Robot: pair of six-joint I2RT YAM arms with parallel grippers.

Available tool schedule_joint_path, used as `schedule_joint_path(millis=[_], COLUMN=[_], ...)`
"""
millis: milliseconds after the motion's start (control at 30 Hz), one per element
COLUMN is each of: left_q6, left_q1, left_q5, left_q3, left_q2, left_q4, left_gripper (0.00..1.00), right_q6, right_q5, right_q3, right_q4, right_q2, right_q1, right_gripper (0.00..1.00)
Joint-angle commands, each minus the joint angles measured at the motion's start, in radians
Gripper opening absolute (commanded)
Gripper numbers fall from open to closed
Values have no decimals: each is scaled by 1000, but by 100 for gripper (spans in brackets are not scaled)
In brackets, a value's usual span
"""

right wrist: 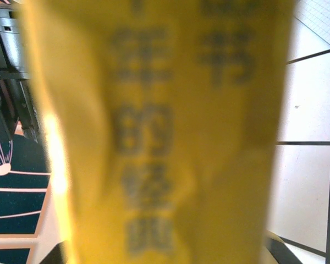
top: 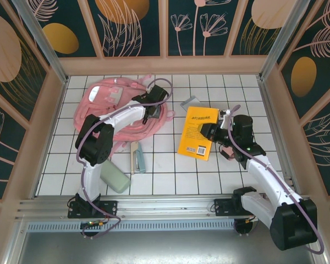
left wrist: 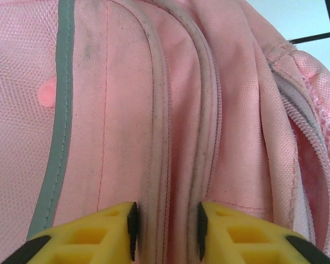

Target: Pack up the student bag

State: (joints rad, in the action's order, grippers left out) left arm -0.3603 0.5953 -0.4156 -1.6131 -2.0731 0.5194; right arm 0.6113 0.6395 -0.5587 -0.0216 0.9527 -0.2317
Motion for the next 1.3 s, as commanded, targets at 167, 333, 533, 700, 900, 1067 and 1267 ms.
schedule_joint_path(millis=[167, 333, 533, 700, 900, 1067, 1267], left_q6=[7, 8, -8, -25, -18, -9, -25], left_q1=[-45, -51, -51, -55, -93, -95, -95], left_q5=[14, 24, 23, 13, 58, 93, 161], left_q3=[24, 29, 6, 0, -17, -21, -18], left_q2=[21, 33, 31, 98, 125, 93, 74], left_q4=[-5, -8, 17, 20, 33, 36, 19], left_gripper=[8, 0, 10, 50, 55, 53, 53], right_q6=[13, 7, 2, -5, -12, -10, -12], right_q5=[46, 46, 47, 55, 57, 65, 60], right_q3=[-6, -9, -18, -25, -17, -12, -7], right_q4=[-92, -83, -78, -69, -75, -83, -87], right_q2=[-7, -7, -4, 8, 20, 35, 42], right_q1=[2, 2, 2, 3, 2, 2, 3], right_gripper=[0, 0, 0, 0, 0, 0, 0])
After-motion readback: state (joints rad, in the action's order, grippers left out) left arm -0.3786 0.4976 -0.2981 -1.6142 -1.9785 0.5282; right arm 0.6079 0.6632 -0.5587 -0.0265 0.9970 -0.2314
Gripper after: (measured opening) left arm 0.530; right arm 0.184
